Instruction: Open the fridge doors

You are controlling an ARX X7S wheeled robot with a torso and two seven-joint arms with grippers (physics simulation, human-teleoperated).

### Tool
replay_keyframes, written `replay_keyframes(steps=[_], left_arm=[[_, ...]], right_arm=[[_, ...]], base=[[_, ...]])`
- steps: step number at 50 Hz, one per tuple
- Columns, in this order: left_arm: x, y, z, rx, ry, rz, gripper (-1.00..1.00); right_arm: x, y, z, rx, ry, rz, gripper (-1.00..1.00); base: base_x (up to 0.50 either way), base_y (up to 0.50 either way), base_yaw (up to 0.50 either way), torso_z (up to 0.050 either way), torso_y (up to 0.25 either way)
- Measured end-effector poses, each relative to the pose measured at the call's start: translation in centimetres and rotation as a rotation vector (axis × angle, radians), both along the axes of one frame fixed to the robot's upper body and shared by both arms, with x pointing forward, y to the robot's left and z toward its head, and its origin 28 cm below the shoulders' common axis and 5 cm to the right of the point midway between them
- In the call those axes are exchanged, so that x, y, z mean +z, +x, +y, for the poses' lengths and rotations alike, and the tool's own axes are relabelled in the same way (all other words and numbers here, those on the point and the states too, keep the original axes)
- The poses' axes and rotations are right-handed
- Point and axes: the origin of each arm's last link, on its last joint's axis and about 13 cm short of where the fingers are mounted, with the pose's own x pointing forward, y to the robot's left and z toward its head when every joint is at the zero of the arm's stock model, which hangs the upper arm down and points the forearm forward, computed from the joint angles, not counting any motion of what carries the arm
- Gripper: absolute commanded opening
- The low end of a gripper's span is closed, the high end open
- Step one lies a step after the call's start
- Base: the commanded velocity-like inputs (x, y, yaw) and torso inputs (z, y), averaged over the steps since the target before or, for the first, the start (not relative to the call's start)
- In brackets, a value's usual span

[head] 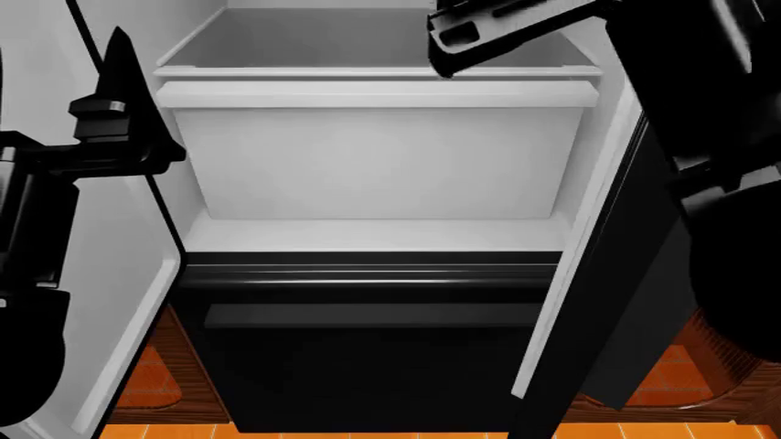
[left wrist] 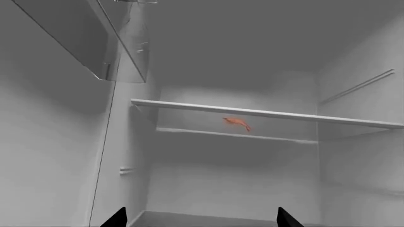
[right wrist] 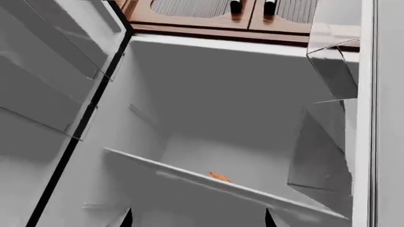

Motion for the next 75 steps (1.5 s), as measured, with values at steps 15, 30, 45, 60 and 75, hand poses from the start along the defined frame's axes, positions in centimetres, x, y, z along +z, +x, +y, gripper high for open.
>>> replay_keyframes(steps=[15,30,45,60,75], left_arm=[[0.0,0.1,-0.1,0.000,0.001,0.002,1.00],[-0.1,0.2,0.0,0.002,0.002,0.002,1.00],[-0.2,0.2,-0.1,0.003,0.004,0.002,1.00],[-0.2,0.2,-0.1,0.004,0.007,0.002,1.00],[-0.2,0.2,-0.1,0.003,0.009,0.001,1.00]], right_arm=[[-1.4,1.9,0.6,-0.029,-0.099,0.162,1.00],[-2.3,4.3,1.2,-0.011,-0.162,0.276,1.00],[-2.6,6.8,1.6,0.010,-0.173,0.348,1.00],[-3.0,10.1,1.3,0.024,-0.144,0.415,1.00],[-3.7,12.8,0.7,-0.031,-0.081,0.448,1.00]], base=[[0.00,0.00,0.00,0.000,0.000],[0.00,0.00,0.00,0.000,0.000],[0.00,0.00,0.00,0.000,0.000],[0.00,0.00,0.00,0.000,0.000],[0.00,0.00,0.00,0.000,0.000]])
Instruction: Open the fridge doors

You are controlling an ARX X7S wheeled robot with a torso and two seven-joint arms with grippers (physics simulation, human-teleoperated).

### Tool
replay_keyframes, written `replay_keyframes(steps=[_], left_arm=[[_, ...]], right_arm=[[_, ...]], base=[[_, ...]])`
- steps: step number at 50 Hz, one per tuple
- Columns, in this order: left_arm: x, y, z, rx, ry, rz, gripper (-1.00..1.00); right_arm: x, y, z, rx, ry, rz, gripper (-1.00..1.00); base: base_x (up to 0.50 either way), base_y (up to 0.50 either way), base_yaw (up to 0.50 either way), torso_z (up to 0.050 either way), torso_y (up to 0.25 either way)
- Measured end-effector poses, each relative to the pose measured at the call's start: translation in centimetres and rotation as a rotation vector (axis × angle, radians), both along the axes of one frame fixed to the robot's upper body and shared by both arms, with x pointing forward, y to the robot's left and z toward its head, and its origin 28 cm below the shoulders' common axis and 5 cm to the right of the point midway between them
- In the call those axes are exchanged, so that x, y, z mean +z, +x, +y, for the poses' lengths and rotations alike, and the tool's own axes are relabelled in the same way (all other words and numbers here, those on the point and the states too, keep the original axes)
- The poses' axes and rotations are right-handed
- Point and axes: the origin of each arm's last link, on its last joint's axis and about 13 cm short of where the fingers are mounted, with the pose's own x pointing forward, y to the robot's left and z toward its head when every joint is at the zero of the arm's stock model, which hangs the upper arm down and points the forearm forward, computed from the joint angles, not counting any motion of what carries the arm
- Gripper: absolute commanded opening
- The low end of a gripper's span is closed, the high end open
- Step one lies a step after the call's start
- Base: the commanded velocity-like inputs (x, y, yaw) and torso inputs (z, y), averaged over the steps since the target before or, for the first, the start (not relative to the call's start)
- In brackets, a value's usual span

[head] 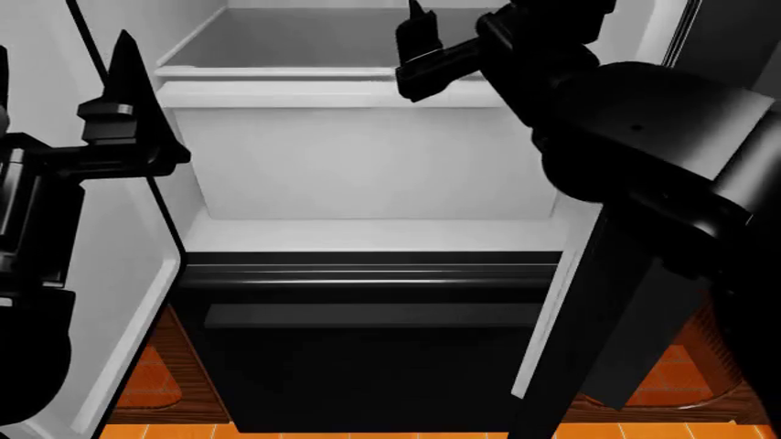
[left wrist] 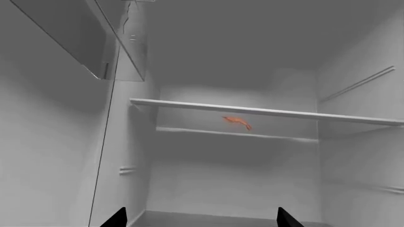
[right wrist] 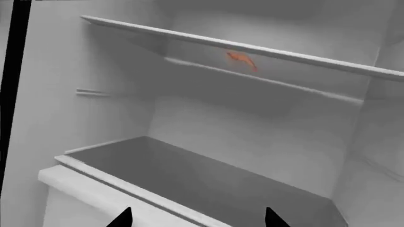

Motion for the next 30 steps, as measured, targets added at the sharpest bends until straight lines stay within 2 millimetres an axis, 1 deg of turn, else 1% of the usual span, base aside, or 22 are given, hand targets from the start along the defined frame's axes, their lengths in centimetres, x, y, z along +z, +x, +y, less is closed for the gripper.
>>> replay_keyframes(steps=[6,16,22,30], left_arm=[[0.0,0.0,0.0,0.001,0.000,0.000,1.00],[0.1,0.0,0.0,0.001,0.000,-0.002,1.00],[0.2,0.0,0.0,0.003,-0.001,-0.002,1.00],[0.2,0.0,0.1,0.005,-0.003,-0.003,1.00]], right_arm=[[-0.2,0.3,-0.4,-0.041,0.019,-0.004,1.00],[-0.2,0.0,-1.0,-0.097,0.060,-0.031,1.00],[-0.7,-0.7,-1.6,-0.139,0.109,-0.034,1.00],[-1.0,-2.2,-2.8,-0.202,0.182,-0.061,1.00]], base=[[0.00,0.00,0.00,0.000,0.000],[0.00,0.00,0.00,0.000,0.000],[0.00,0.00,0.00,0.000,0.000],[0.00,0.00,0.00,0.000,0.000]])
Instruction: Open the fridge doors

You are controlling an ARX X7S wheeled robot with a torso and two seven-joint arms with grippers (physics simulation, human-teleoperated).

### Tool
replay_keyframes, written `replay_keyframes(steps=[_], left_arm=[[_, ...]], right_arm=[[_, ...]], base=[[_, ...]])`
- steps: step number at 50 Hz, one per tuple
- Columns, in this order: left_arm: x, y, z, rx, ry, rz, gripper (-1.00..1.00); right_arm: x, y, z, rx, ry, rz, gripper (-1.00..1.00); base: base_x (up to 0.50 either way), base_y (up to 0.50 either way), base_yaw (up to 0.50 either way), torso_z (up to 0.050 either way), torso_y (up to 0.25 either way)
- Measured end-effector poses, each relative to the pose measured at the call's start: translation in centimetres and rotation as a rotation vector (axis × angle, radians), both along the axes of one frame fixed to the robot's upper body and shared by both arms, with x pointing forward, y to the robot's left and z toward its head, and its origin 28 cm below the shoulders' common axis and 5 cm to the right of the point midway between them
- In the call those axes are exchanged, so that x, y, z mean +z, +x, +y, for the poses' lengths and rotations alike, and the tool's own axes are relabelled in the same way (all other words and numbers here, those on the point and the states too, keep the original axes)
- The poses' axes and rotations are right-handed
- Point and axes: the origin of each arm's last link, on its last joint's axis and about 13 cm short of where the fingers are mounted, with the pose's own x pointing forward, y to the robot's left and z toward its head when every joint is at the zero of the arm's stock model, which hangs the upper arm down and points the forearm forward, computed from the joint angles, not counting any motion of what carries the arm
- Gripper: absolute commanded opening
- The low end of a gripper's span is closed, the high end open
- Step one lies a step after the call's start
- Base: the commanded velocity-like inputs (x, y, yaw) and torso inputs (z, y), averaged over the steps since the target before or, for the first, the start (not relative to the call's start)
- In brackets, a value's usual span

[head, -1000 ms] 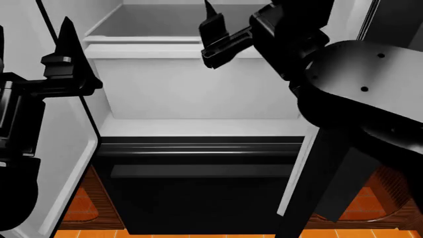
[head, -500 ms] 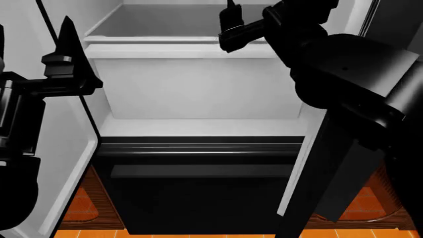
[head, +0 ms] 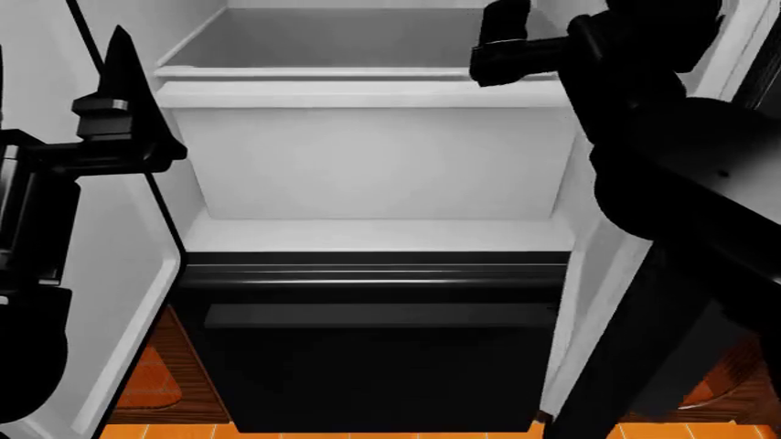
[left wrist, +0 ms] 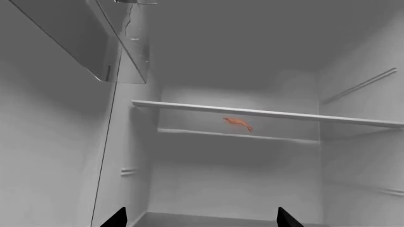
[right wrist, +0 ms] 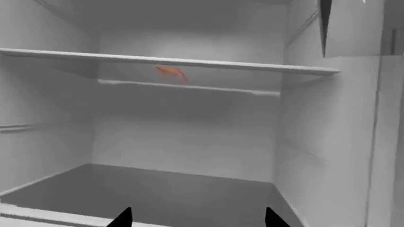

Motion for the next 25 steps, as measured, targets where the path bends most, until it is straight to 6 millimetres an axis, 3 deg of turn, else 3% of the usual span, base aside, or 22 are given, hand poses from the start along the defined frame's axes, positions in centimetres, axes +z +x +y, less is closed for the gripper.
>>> replay_keyframes(steps=[25], left_arm=[[0.0,-0.1,0.0,0.002,-0.002,-0.001,1.00]], right_arm=[[-1.3,-4.6,-5.2,-0.214,0.156,-0.088,1.00]], base=[[0.00,0.00,0.00,0.000,0.000]])
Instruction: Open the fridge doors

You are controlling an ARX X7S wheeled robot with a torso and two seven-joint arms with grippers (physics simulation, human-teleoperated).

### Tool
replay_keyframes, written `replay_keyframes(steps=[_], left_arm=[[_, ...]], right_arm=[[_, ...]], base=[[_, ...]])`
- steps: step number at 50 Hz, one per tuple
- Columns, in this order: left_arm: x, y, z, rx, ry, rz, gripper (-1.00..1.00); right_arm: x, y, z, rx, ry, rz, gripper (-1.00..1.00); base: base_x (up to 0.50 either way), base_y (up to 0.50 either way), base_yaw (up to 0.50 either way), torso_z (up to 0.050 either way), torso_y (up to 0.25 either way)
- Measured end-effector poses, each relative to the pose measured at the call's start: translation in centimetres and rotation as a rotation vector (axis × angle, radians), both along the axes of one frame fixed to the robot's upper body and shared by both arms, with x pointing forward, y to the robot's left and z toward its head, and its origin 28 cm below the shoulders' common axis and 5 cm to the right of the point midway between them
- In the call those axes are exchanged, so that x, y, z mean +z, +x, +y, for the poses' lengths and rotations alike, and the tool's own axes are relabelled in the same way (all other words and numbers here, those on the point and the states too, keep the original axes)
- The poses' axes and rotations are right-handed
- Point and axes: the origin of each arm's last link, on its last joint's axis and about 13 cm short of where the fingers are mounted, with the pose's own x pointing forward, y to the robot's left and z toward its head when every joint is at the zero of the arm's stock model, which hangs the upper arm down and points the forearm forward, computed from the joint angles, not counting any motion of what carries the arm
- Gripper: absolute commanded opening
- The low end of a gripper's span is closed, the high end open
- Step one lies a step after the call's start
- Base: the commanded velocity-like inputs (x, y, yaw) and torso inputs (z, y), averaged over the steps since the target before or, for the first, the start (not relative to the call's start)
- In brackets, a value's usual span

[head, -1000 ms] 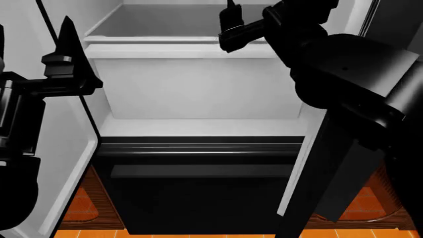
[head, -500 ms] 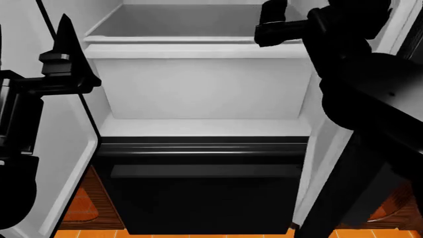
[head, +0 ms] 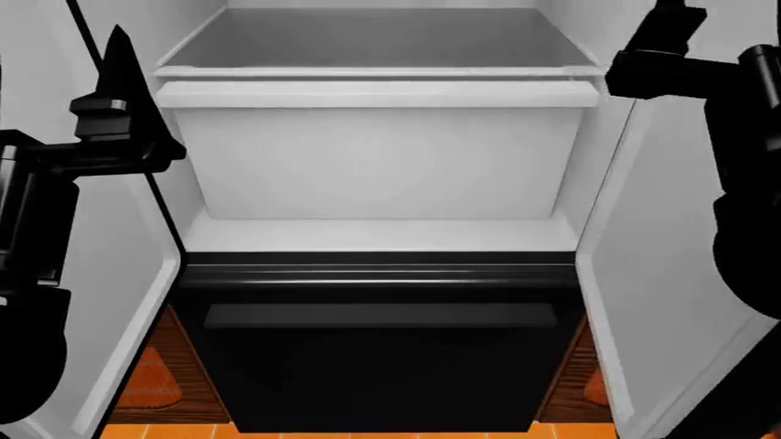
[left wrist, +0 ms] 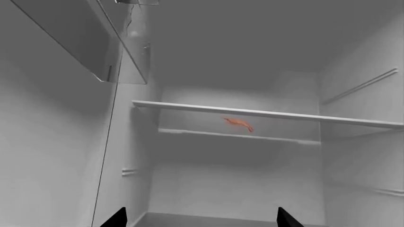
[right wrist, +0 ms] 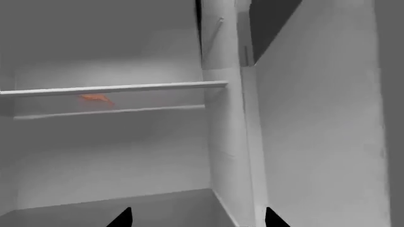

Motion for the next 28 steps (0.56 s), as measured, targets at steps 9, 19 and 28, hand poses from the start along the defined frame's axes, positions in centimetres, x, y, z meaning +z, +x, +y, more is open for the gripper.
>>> replay_keyframes(steps=[9,19,28], left_arm=[[0.0,0.0,0.0,0.001,0.000,-0.001,1.00],[0.1,0.0,0.1,0.004,0.000,-0.002,1.00],[0.1,0.1,0.1,0.007,0.000,-0.002,1.00]], right_arm=[[-0.6,-1.0,-1.7,-0.067,0.018,-0.010,1.00],[-0.9,-1.7,-3.4,-0.130,0.015,-0.013,1.00],[-1.0,-2.3,-4.2,-0.133,0.023,-0.019,1.00]], base=[[0.00,0.00,0.00,0.000,0.000],[0.00,0.00,0.00,0.000,0.000],[0.00,0.00,0.00,0.000,0.000]])
